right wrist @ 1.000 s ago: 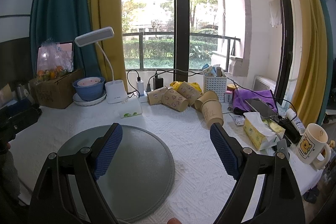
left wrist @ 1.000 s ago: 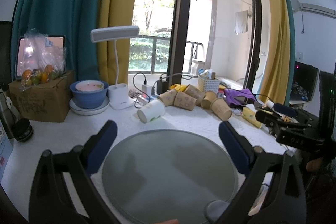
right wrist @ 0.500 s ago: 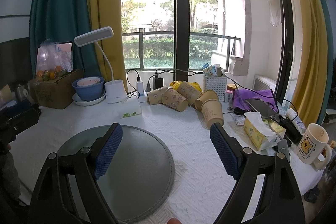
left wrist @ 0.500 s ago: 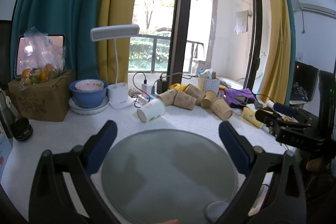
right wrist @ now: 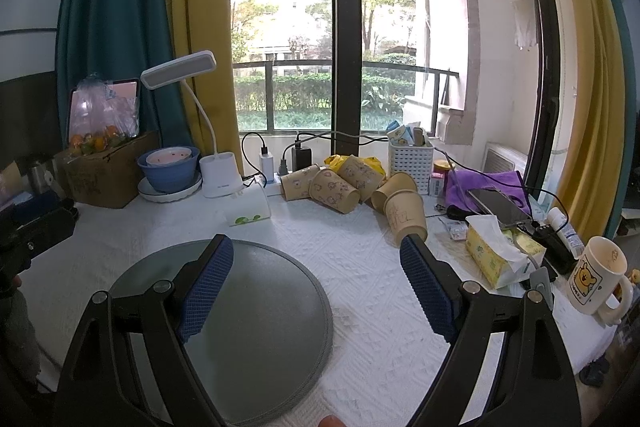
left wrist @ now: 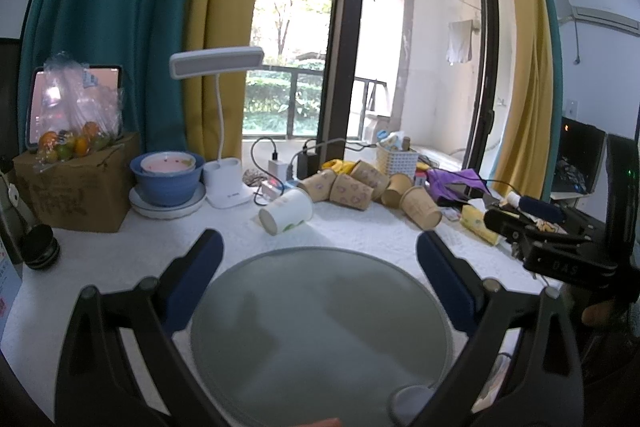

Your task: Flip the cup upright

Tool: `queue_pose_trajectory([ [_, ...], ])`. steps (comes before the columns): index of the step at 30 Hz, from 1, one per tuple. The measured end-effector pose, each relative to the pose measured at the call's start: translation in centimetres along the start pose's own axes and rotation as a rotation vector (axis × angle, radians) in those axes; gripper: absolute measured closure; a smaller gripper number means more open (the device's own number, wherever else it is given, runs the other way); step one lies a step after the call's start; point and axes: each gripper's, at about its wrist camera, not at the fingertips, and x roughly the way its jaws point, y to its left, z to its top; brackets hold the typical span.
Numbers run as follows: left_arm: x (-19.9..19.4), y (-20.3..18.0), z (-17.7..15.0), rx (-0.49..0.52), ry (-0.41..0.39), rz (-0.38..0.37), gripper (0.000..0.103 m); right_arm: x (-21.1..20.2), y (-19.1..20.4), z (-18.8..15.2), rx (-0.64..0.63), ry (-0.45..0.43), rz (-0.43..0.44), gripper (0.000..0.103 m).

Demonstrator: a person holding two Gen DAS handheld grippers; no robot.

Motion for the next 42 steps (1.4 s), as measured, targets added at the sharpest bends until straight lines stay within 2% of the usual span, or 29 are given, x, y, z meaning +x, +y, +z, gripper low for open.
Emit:
queue_pose_trajectory([
  [14, 1.0, -0.8, 0.6, -0.004, 0.004, -0.011, 0.005, 1.6, -0.6, 0.2, 0.017, 0.021, 0.004, 0.015],
  [23, 4.8, -1.3, 1.7, 0.007, 0.057, -0.001, 0.005, 4.3, -2.5, 0.6, 0.047, 0.050, 0.010, 0.015],
  [28, 9.4, -2.2, 2.4, 0.012, 0.136, 0.009, 0.005, 7.2, -5.1, 1.0, 0.067, 0.083, -0.005, 0.015],
  [35, 18.5, -3.2, 3.6, -0.032, 0.278, 0.007, 0.005, 13.7, -9.9, 1.7, 0.113, 0.182, -0.047, 0.015],
  [42, 27.7, -5.0, 3.9, -0.076, 0.404, -0.014, 0.005, 19.1, -13.4, 2.3, 0.139, 0.224, -0.083, 0.015],
])
